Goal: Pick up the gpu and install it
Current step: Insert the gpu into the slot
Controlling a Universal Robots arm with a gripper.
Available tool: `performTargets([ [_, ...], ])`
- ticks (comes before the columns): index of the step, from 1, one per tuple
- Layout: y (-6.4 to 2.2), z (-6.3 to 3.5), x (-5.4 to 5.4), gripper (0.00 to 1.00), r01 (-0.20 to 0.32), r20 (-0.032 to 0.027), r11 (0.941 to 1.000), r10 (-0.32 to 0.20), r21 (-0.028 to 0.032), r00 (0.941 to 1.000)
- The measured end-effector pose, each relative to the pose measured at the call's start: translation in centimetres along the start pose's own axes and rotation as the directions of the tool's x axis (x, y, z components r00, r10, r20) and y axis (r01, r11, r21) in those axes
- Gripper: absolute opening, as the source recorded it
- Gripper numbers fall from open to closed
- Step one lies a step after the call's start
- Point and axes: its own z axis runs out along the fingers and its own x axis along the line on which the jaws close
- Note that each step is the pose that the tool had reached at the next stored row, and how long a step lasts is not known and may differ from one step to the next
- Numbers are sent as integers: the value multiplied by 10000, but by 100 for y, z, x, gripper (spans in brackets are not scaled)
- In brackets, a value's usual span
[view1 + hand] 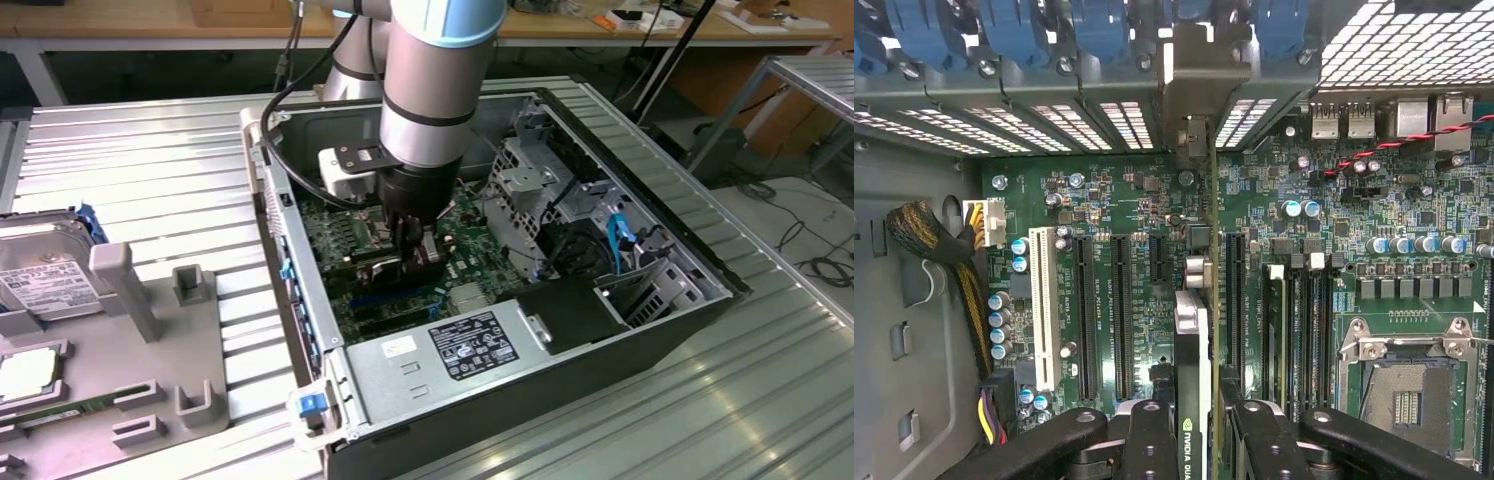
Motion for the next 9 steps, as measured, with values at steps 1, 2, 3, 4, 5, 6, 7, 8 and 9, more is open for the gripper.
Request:
performTargets([
  [1,0,0,0,27,0,0,10000,0,0,10000],
  [2,0,0,0,27,0,0,10000,0,0,10000],
  [3,0,0,0,27,0,0,10000,0,0,10000],
  [4,0,0,0,27,0,0,10000,0,0,10000],
  [5,0,5,0,27,1,1,10000,-1,1,10000],
  [6,0,15,0,27,0,0,10000,0,1,10000],
  [7,0,26,0,27,1,-2,10000,-1,0,10000],
  [8,1,38,0,27,1,-7,10000,-1,-4,10000],
  [9,1,47,0,27,1,-9,10000,-1,-5,10000],
])
